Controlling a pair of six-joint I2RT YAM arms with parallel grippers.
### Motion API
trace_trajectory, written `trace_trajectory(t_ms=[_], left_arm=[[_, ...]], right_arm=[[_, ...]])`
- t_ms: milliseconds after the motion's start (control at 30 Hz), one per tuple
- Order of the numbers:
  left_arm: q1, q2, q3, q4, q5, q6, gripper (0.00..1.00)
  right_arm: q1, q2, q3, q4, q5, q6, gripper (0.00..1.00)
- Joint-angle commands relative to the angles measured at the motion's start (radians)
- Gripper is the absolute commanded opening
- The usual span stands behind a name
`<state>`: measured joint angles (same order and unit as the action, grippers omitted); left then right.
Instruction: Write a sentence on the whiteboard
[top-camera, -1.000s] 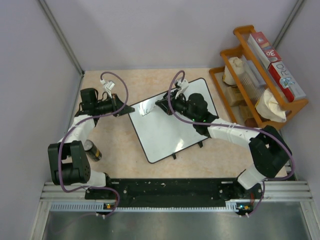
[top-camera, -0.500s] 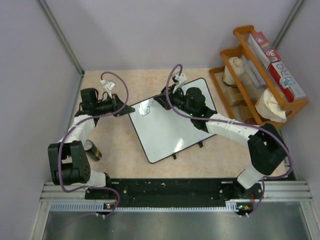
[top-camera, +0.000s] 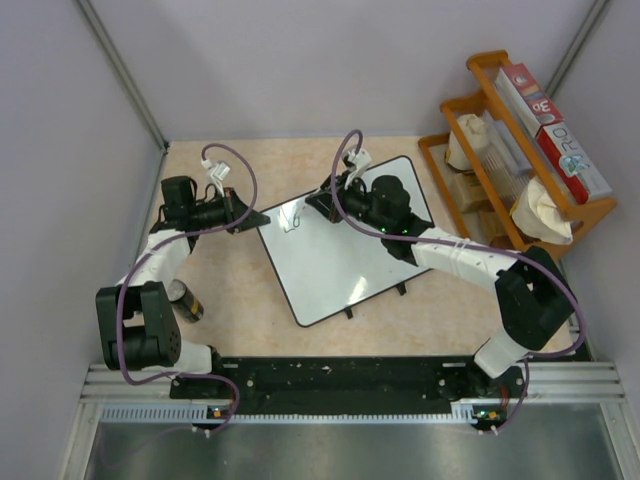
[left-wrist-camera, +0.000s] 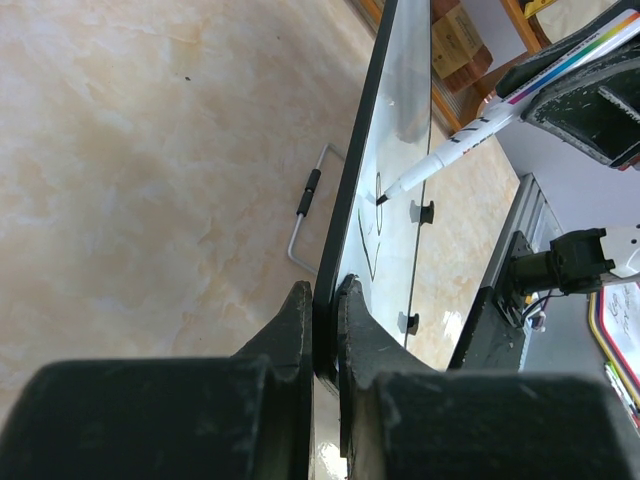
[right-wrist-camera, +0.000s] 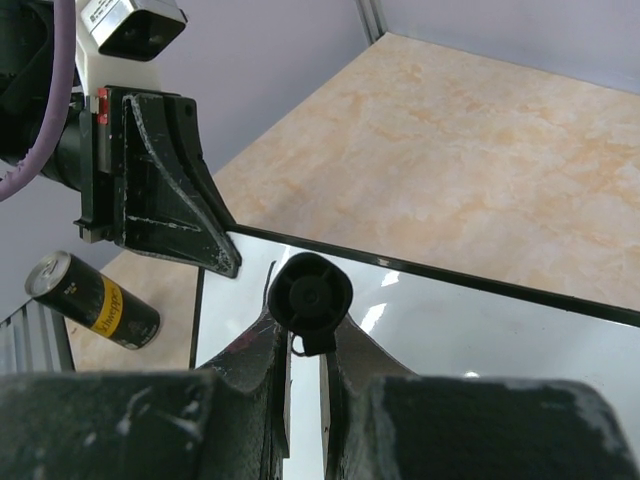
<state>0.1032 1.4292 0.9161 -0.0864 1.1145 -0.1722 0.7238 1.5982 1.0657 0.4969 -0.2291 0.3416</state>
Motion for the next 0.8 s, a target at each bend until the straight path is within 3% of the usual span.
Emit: trace_trajectory(t_ms=[0,300,767], left_arm=[[-0.028,0.002,0.000,0.010,-0.134,0.148,0.00],[-0.033,-0.007,0.001,-0.003,-0.145,0.152,0.00],[-0.045,-0.010,0.001,-0.018,-0.163,0.161,0.00]], right_arm=[[0.002,-0.035,-0.021,-0.015,-0.004,-0.006,0.00],[-0.004,-0.167,-0.066,0.043,0.046,-0.001,0.00],[-0.011,-0.106,0.007,-0.004,0.070,-0.036,0.00]])
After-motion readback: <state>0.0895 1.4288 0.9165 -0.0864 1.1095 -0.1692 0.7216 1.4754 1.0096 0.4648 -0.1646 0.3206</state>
